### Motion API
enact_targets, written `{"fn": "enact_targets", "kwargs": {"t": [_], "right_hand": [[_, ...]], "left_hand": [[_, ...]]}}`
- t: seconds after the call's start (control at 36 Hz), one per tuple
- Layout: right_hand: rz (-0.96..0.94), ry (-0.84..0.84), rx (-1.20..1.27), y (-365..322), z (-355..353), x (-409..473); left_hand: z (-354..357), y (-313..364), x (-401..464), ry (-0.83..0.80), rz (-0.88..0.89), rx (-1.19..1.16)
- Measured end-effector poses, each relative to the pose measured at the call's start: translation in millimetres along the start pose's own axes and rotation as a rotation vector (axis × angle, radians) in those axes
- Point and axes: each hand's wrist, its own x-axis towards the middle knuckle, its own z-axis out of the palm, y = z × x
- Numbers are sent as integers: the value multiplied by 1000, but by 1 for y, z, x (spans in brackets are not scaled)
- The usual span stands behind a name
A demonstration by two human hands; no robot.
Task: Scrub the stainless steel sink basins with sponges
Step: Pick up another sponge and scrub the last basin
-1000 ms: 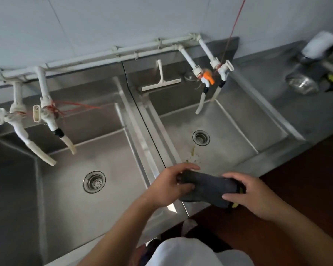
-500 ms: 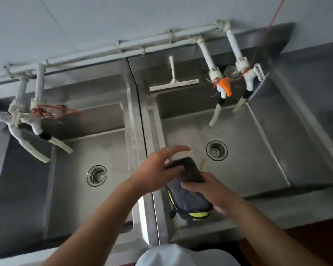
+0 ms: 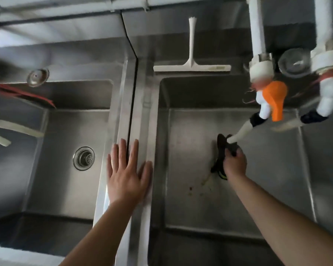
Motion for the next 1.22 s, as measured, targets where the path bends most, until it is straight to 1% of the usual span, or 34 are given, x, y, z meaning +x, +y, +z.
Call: {"fn": "enact_targets", "kwargs": {"t": [0.08,0.14,0.17,0.19,0.22,0.25,0.28,0.31,0.39,0.44,0.58,0.72,0.75,0.86,1.0,1.06,1.14,1.17,1.22], "right_hand": [[-160,158,-124,-5,4,49],[-252,246,-323,-4,5,81],[-309,277,-469,-4,7,96],[-366,274,-619,-4,10,109],[-404,226,-741,-3,16,120],[-406,148,-803,0,24,130],[-378,86,-825,3,34,136],[-339,65,-830,7,44,140],[-230,114,-809,7,77,137],[-214,112,-782,-2,103,131],[-310,19,-777,-23,167,103],[-516,-206,-831,-33,216,73],[-546,-229,-842,-33,221,70],[-617,-285,-904,-29,213,76],[-773,-453,-1033,12,170,49],[-860,-518,-1055,36,148,26],[-1079,-602,-1026,68,113,-3],[-1142,-642,-1051,77,102,-8],[-1177,-752,-1109,92,87,-14]], "left_hand": [[4,-1,1,36,80,-2],[7,-1,1,54,108,-4],[9,0,2,70,109,-10],[10,-1,3,82,105,-15],[12,-2,4,92,102,-19],[13,-3,4,106,106,-25],[14,-5,5,122,117,-31],[16,-6,5,136,130,-34],[20,-8,6,167,131,-32],[21,-9,6,187,125,-41],[23,-9,6,212,129,-85],[19,-6,8,192,111,-69],[18,-6,9,187,111,-67],[17,-5,10,176,117,-69],[12,-5,9,122,108,-46],[12,-4,7,103,101,-39],[9,-2,6,85,80,-53],[8,-2,5,82,73,-56],[7,-1,5,74,73,-53]]}}
